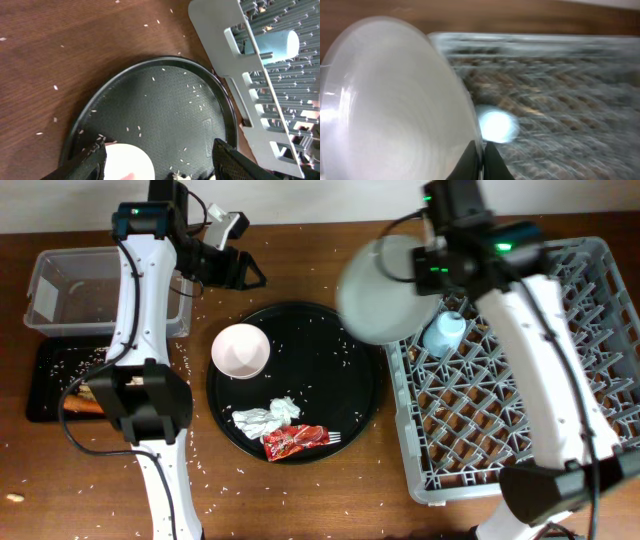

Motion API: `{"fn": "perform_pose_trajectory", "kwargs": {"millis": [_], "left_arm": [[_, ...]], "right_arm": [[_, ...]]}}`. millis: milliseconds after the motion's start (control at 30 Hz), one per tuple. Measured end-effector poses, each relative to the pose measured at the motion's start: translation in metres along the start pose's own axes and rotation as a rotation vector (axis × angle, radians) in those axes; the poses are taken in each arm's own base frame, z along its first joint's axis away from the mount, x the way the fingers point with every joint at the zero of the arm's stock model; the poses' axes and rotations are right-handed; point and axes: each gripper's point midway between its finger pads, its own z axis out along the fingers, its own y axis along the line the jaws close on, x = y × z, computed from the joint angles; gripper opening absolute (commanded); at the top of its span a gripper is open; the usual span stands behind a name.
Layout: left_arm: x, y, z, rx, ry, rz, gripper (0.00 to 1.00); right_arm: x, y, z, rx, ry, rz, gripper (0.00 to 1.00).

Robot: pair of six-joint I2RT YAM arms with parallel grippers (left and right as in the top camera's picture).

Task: Sort waste into correct bins and load items into the dishwasher rack
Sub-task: 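Hand the white plate from the left gripper to the right gripper, then place the white plate upright in the rack's back right with right gripper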

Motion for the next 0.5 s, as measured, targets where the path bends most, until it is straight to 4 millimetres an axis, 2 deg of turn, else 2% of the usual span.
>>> {"fn": "perform_pose_trajectory", "kwargs": {"millis": [67, 133, 200, 267, 333, 367, 433, 500], "left_arm": [[-0.004, 0.004, -0.002, -0.011, -0.019, 0.009, 0.68], [-0.009, 0.009, -0.002, -0.034, -0.034, 0.025, 0.68], [-0.01, 0.011, -0.002, -0.045, -0.039, 0.032, 0.68], [-0.012, 0.013, -0.002, -0.055, -0.046, 0.038, 0.68], [-0.014, 0.014, -0.002, -0.061, -0.051, 0.043, 0.68], [-0.014, 0.014, -0.002, -0.064, -0.052, 0.044, 0.68], [-0.014, 0.015, -0.002, -0.069, -0.052, 0.045, 0.68], [-0.017, 0.017, -0.003, -0.076, -0.061, 0.053, 0.68]], "right_arm": [[0.007, -0.065, -0.009, 0.279, 0.015, 0.016, 0.04], [0.01, -0.091, -0.01, 0.421, 0.029, 0.002, 0.04], [0.016, -0.109, -0.003, 0.525, 0.067, -0.037, 0.04], [0.025, -0.13, 0.016, 0.633, 0.135, -0.07, 0.04], [0.026, -0.147, 0.035, 0.717, 0.159, -0.069, 0.04], [0.024, -0.157, 0.044, 0.753, 0.156, -0.059, 0.04], [0.014, -0.174, 0.048, 0.79, 0.122, -0.032, 0.04], [0.007, -0.178, 0.053, 0.759, 0.114, -0.063, 0.04]]}}
